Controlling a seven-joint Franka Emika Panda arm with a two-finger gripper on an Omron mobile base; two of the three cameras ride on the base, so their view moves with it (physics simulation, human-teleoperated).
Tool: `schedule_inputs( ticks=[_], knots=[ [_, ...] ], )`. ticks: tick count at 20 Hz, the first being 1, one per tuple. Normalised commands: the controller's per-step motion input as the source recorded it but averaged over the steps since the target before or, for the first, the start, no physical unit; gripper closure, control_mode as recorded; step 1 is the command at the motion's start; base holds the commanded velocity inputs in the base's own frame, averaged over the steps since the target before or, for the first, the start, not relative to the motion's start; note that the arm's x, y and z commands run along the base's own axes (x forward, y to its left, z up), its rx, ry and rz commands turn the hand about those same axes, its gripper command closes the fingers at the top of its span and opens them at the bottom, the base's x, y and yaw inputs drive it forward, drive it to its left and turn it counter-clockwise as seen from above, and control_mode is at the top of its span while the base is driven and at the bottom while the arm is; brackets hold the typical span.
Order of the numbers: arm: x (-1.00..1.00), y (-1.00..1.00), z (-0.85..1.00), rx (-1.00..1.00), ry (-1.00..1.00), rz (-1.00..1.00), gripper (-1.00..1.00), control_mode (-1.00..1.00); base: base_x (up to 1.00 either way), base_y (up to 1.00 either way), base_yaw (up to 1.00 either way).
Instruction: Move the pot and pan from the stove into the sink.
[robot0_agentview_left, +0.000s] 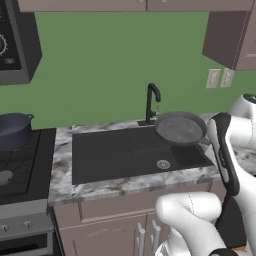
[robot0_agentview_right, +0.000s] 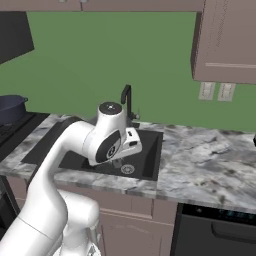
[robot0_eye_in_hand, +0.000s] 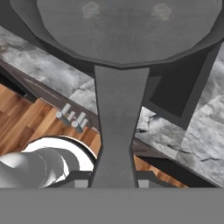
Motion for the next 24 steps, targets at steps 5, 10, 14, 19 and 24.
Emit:
schedule_inputs(
  ticks=[5, 10, 14, 19, 24],
  knots=[
    [0.06, -0.01, -0.19, -0.05, 0.08, 0.00, 1.00, -1.00, 0.00, 0.00, 0.00],
    [0.12, -0.01, -0.15, -0.03, 0.07, 0.00, 1.00, -1.00, 0.00, 0.00, 0.00],
    [0.20, -0.02, -0.10, -0.01, 0.06, 0.00, 1.00, -1.00, 0.00, 0.00, 0.00],
    [0.26, -0.05, -0.09, 0.00, 0.06, 0.00, 1.00, -1.00, 0.00, 0.00, 0.00],
    [0.30, -0.07, -0.11, 0.00, 0.06, 0.00, 1.00, -1.00, 0.00, 0.00, 0.00]
  ],
)
